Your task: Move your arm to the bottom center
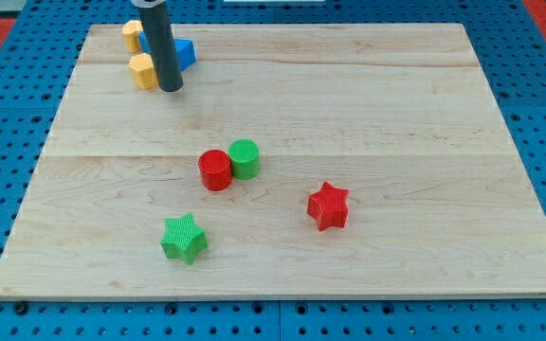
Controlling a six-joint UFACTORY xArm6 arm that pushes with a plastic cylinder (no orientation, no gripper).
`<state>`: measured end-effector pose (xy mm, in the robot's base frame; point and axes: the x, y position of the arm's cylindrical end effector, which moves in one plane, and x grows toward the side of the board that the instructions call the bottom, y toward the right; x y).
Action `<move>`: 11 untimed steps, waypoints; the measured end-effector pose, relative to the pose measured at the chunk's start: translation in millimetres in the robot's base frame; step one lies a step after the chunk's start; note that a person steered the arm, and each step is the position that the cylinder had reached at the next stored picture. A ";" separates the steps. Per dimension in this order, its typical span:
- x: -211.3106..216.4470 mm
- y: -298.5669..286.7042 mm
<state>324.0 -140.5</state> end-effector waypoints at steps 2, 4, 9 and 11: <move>29.2 -0.8; 190.7 -44.4; 233.6 106.6; 283.8 63.0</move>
